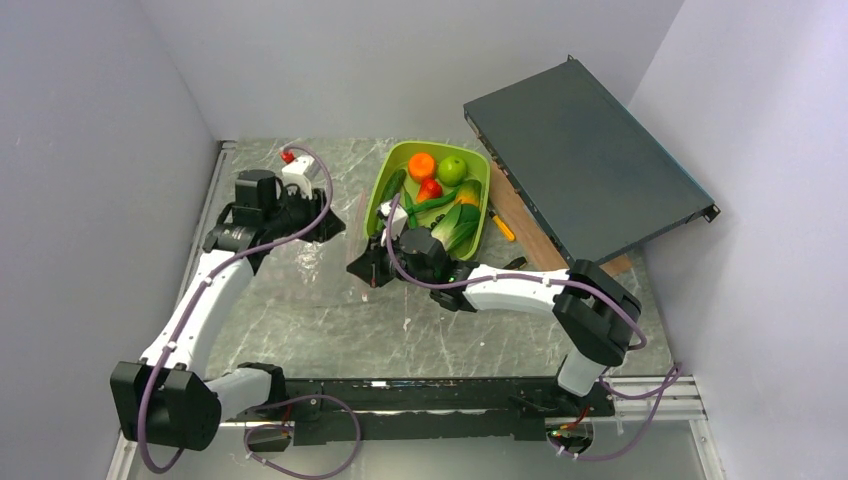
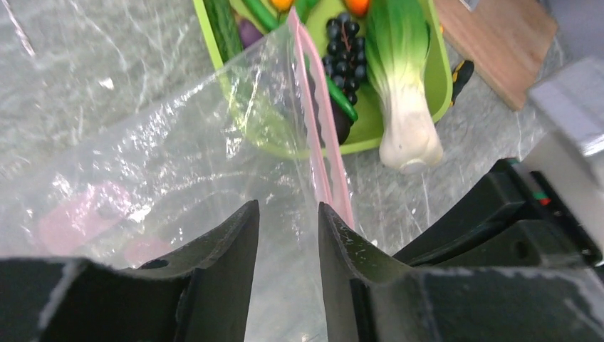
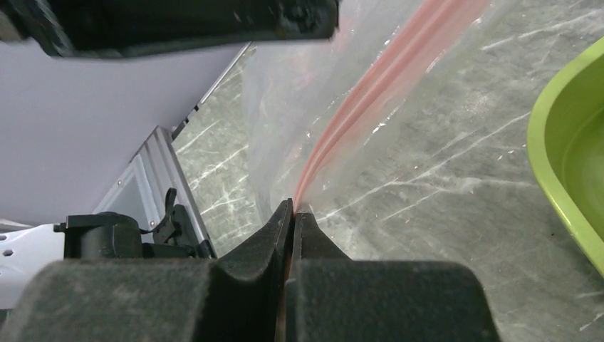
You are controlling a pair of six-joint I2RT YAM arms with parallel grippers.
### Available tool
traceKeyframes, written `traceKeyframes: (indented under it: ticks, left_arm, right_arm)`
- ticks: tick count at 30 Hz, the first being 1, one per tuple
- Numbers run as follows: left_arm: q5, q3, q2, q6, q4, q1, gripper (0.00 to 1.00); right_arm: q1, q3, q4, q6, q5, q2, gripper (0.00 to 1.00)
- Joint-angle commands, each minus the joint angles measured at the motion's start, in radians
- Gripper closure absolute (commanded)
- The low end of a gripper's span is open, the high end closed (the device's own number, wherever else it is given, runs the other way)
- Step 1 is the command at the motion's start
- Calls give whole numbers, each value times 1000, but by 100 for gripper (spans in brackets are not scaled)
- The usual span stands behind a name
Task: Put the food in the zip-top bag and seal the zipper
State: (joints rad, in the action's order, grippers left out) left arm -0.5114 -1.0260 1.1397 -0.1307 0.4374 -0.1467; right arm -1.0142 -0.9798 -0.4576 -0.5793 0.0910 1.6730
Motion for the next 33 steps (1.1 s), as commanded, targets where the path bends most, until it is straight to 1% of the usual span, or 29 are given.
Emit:
traceKeyframes:
  ticks: [1, 4, 8, 11, 15, 19, 21, 24, 29, 33]
  left_arm:
    - [-10, 49, -28, 23, -36, -28, 58]
    - [64, 37, -23, 51, 5, -87, 55]
    - [108, 36, -18, 61, 23, -123, 57]
    - [124, 31, -18, 68, 34, -132, 56]
    - [158, 36, -31, 72, 35, -134, 58]
    - [156, 38, -33, 74, 33, -136, 62]
    - [148, 40, -32, 74, 31, -139, 61]
    - [149, 38, -25, 77, 32, -148, 56]
    - [217, 34, -14, 84, 55, -175, 57]
    - [337, 19, -1, 85, 87, -209, 58]
  right_arm:
    - [5, 3, -79, 8, 26, -30, 100]
    - [5, -5, -78, 10, 30, -29, 100]
    - [3, -19, -69, 12, 34, -27, 100]
    - [3, -16, -71, 12, 38, -28, 100]
    - [2, -5, -68, 11, 32, -41, 100]
    - [3, -5, -62, 19, 27, -50, 100]
    - [4, -9, -60, 19, 31, -50, 100]
    - [3, -12, -65, 19, 37, -47, 100]
    - [0, -17, -61, 20, 33, -47, 100]
    - [-19, -29, -35, 39, -32, -42, 100]
